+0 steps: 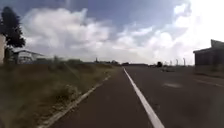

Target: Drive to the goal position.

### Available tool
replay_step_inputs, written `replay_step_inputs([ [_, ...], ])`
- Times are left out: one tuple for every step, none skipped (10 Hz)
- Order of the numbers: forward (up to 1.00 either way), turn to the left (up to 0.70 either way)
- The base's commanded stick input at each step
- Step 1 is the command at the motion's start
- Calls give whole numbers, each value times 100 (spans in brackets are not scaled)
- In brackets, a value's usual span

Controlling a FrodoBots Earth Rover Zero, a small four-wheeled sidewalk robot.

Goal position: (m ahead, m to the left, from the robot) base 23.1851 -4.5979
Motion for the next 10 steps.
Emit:
replay_step_inputs([
  [100,-26],
  [100,-40],
  [100,-40],
  [100,-40],
  [100,-40],
  [100,-40],
  [100,0],
  [100,0],
  [100,0],
  [100,0],
])
